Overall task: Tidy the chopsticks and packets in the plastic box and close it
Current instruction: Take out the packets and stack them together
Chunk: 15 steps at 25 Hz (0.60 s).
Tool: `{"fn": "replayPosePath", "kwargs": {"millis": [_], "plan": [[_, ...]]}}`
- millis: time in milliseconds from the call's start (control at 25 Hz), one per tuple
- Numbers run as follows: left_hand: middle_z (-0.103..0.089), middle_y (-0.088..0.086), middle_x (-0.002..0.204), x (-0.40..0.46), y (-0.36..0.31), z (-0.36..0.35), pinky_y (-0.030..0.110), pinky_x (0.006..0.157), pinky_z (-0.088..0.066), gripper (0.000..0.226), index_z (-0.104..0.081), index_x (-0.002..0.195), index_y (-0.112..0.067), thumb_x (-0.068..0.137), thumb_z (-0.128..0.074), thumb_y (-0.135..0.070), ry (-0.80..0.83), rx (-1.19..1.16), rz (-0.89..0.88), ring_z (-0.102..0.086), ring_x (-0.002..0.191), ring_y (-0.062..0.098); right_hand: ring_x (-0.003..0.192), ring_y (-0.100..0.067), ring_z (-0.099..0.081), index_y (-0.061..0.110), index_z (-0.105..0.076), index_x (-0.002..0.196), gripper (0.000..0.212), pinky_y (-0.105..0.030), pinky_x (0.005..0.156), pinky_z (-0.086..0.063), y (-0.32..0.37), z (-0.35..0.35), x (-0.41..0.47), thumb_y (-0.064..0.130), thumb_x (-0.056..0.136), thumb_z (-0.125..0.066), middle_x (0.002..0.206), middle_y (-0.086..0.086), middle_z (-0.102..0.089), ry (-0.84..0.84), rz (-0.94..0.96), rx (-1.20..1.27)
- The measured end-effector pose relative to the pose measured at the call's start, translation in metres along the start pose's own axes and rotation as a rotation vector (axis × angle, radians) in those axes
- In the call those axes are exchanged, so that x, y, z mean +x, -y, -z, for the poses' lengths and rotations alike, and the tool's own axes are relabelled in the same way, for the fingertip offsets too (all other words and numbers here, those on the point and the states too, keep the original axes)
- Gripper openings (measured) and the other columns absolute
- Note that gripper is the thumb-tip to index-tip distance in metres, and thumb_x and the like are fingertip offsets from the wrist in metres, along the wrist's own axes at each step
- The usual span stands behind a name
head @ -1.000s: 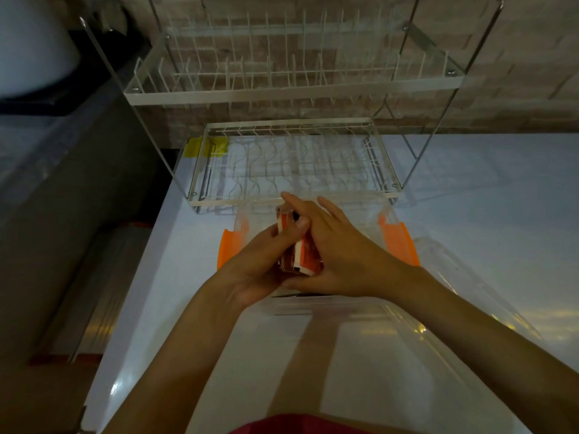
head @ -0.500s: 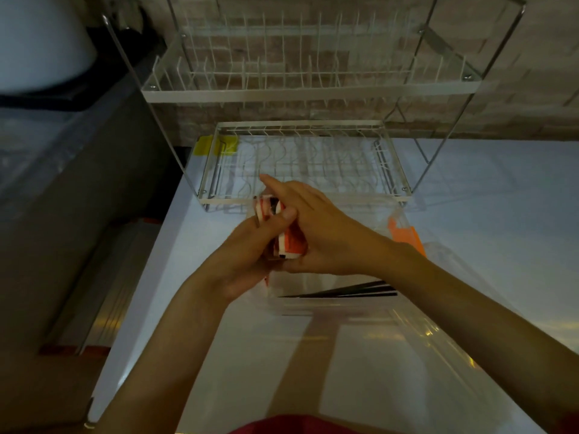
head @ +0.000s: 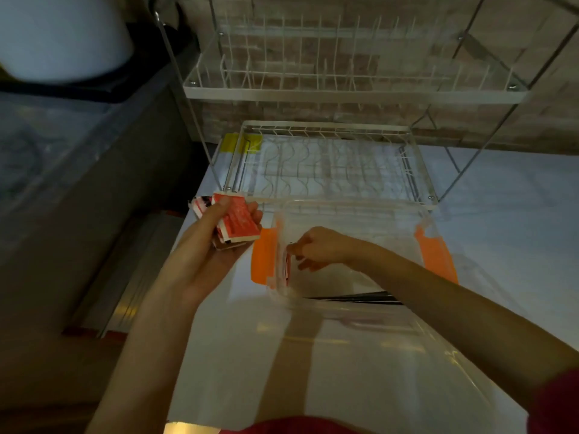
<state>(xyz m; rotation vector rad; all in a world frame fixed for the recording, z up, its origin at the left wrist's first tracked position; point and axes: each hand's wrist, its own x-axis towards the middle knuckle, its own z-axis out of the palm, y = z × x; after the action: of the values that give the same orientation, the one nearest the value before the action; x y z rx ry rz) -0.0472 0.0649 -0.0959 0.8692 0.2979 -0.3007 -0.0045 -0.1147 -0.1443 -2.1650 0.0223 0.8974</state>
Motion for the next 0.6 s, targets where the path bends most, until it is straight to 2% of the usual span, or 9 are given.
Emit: {"fn": "replayPosePath", "kwargs": {"millis": [80, 160, 320, 480, 600], "plan": [[-0.077, 0.004, 0.082, -0.001, 0.003, 0.003, 0.027, 0.064, -0.059, 0.035, -0.058, 0.1, -0.012, 0.068, -0.061, -0.027, 0.018, 0.036, 0.007, -0.072, 0.08, 0.014, 0.103, -0.028, -0.064, -0.005, -0.05, 0.118, 0.04, -0.032, 0.082, -0.053, 0.003, -0.009, 0.008, 0.027, 0.095, -0.042, 0.118, -0.019, -0.062, 0.017, -0.077, -0.02], [-0.077, 0.004, 0.083, -0.001, 0.006, 0.005, 0.026, 0.066, -0.059, 0.036, -0.059, 0.097, -0.013, 0.064, -0.061, -0.028, 0.03, 0.067, 0.008, -0.072, 0.081, 0.014, 0.103, -0.031, -0.065, -0.007, -0.051, 0.116, 0.039, -0.034, 0.082, -0.054, 0.005, -0.011, 0.011, 0.025, 0.095, -0.042, 0.115, -0.021, -0.064, 0.026, -0.104, -0.022], [-0.077, 0.004, 0.08, -0.001, 0.009, 0.004, 0.027, 0.067, -0.059, 0.033, -0.058, 0.095, -0.013, 0.065, -0.06, -0.026, 0.025, 0.053, 0.008, -0.072, 0.079, 0.015, 0.089, -0.032, -0.068, -0.009, -0.06, 0.106, 0.034, -0.034, 0.071, -0.057, 0.007, -0.009, 0.01, 0.02, 0.091, -0.051, 0.099, -0.022, -0.068, -0.017, -0.089, -0.059], [-0.077, 0.005, 0.079, -0.001, 0.011, 0.002, 0.028, 0.068, -0.059, 0.031, -0.058, 0.094, -0.013, 0.065, -0.059, -0.025, 0.031, 0.044, 0.01, -0.072, 0.077, 0.015, 0.093, -0.034, -0.068, -0.008, -0.061, 0.101, 0.029, -0.037, 0.08, -0.057, 0.003, -0.003, 0.005, 0.018, 0.088, -0.055, 0.105, -0.023, -0.068, -0.08, -0.088, -0.105], [-0.077, 0.005, 0.079, -0.001, 0.011, -0.002, 0.027, 0.067, -0.059, 0.033, -0.057, 0.097, -0.012, 0.067, -0.059, -0.025, 0.054, 0.039, 0.02, -0.072, 0.078, 0.015, 0.089, -0.031, -0.07, -0.005, -0.063, 0.091, 0.022, -0.034, 0.076, -0.059, 0.003, 0.008, -0.009, 0.015, 0.088, -0.054, 0.1, -0.023, -0.07, -0.113, -0.034, -0.136]]}}
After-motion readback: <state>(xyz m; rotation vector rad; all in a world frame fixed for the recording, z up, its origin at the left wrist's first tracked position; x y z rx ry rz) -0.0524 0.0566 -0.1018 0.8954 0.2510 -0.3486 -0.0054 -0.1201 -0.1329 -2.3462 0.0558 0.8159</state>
